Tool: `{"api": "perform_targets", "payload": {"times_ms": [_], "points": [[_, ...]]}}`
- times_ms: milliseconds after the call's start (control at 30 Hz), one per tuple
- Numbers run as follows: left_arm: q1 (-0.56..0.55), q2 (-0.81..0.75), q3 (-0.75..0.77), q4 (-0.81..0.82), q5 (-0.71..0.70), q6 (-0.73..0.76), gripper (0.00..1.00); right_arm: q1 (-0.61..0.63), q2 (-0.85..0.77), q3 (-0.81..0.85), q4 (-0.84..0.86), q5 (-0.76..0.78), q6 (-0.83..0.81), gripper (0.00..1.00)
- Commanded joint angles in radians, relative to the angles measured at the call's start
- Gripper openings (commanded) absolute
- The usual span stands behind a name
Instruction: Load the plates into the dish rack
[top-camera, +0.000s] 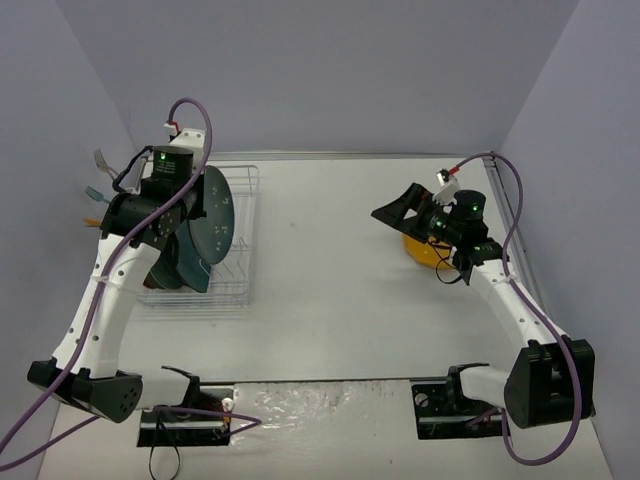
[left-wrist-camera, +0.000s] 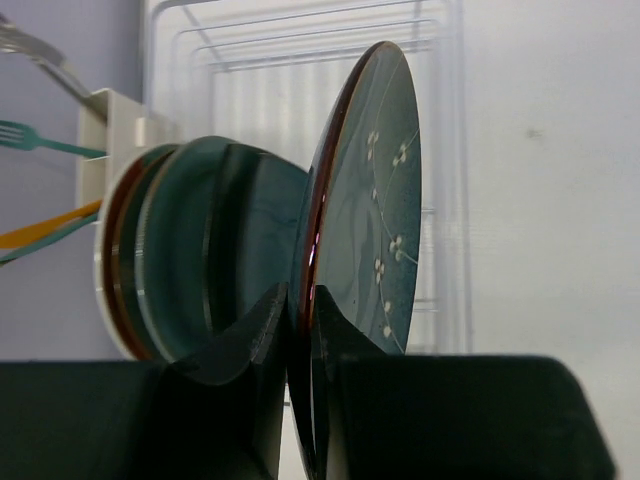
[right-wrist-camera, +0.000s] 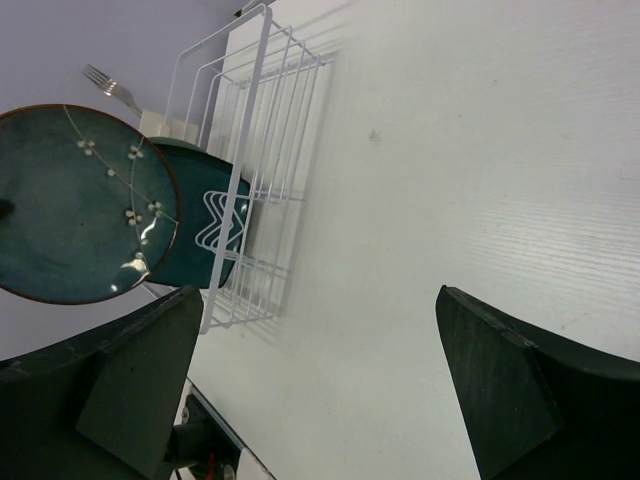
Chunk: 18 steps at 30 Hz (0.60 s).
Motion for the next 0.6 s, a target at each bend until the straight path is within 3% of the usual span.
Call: {"api": "perform_targets", "payload": {"times_ms": [0,267,567], "points": [[0.034,0.036,0.085,0.088,-0.156,0.167,0.00,-0.026,-0.049,-0.009,-0.007,-0.003,-0.041,1.00],[0.089,0.115,0.036,0.149,-0.141,0.213,0.00,-0.038,-0.066,-0.019,-0.017,-0.009,-0.044,1.00],[0.096,0.131,-0.097,0.190,-0.088,0.165,0.00,-0.064,-0.075,-0.041,-0.024,0.003,-0.046,1.00]]}}
